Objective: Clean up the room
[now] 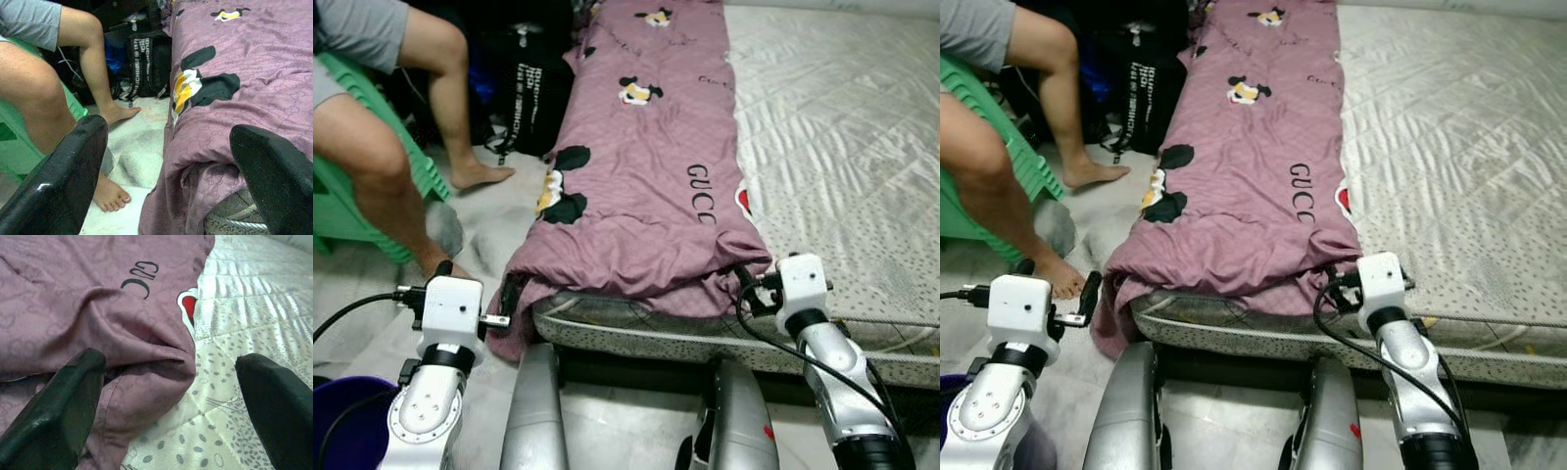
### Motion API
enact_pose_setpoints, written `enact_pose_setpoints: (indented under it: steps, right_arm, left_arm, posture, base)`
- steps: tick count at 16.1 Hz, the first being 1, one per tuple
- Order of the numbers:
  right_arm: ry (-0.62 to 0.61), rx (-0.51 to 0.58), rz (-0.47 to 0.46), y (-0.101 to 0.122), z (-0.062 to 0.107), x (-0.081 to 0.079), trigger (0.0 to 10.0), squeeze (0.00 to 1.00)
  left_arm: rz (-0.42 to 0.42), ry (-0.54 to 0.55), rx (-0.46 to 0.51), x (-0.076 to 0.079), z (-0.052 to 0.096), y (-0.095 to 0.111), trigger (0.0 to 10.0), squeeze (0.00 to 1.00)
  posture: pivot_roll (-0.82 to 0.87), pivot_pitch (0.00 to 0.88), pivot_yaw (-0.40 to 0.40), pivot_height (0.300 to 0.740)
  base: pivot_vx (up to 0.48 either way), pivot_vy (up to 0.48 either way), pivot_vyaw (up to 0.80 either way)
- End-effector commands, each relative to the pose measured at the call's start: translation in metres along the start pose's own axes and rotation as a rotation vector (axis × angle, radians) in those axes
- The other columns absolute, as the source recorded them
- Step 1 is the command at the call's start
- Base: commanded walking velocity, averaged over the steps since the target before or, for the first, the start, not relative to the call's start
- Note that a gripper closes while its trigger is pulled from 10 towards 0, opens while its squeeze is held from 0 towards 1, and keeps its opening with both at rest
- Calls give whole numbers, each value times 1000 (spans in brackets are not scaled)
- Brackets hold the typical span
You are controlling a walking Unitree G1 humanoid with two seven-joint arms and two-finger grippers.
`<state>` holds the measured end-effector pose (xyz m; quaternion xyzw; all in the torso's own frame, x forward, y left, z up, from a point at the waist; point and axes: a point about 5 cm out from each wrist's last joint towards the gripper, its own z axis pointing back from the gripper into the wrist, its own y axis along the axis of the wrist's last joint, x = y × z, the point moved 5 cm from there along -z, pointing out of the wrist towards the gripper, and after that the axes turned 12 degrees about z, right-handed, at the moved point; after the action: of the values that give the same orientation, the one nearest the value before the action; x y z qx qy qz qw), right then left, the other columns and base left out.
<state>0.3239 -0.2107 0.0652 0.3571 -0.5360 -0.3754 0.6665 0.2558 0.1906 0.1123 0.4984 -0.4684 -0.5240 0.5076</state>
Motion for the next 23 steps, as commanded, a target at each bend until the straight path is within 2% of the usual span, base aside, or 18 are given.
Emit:
enact_pose_setpoints:
  steps: [1, 2, 3, 6, 8, 14, 15, 16, 19, 20, 23]
  right_arm:
    - [12, 0, -3, 5, -4, -6, 10000, 0]
    - [17, -7, -5, 6, -7, -9, 10000, 0]
    - [28, -18, -2, 7, -11, -14, 10000, 0]
    - [139, -135, 19, -4, -28, -41, 10000, 0]
    - [170, -140, 40, -4, -32, -48, 10000, 0]
    - [122, -163, 86, 7, -53, -47, 10000, 0]
    - [99, -164, 58, 9, -55, -47, 2784, 0]
    - [85, -184, 27, 8, -56, -49, 0, 0]
    - [50, -252, -8, -3, -56, -45, 0, 0]
    - [19, -317, -36, -14, -55, -39, 0, 0]
    - [-38, -392, -75, -29, -52, -22, 0, 0]
  left_arm:
    - [-17, 8, -8, -3, -1, -3, 10000, 710]
    - [-22, 11, -7, -3, -1, -2, 10000, 24]
    - [-23, 10, -7, -3, -1, -2, 10000, 0]
    - [-27, 6, -5, -1, -2, 0, 10000, 0]
    - [-28, 9, -4, -1, -2, 0, 10000, 0]
    - [-26, 13, -14, 0, -2, -2, 10000, 0]
    - [-25, 15, -14, 0, -2, -2, 10000, 0]
    - [-25, 18, -13, -1, -3, -2, 10000, 0]
    - [-26, 24, -14, -2, -4, -3, 10000, 0]
    - [-26, 28, -15, -3, -4, -3, 10000, 0]
    - [-25, 31, -15, -3, -5, -4, 10000, 0]
  posture:
    - [164, 73, 2, 536]
    - [172, 78, 1, 536]
    - [173, 79, 1, 536]
    - [185, 87, -4, 536]
    - [189, 90, -7, 536]
    - [193, 98, -10, 536]
    - [193, 98, -10, 536]
    - [198, 91, -13, 536]
    - [201, 88, -15, 536]
    - [201, 86, -16, 536]
    - [201, 81, -17, 536]
  base:
    - [0, 0, 0]
    - [0, 0, 0]
    - [0, 0, 0]
    - [0, 0, 0]
    - [0, 0, 0]
    - [0, 0, 0]
    - [0, 0, 0]
    - [0, 0, 0]
    - [0, 0, 0]
    - [0, 0, 0]
    - [0, 0, 0]
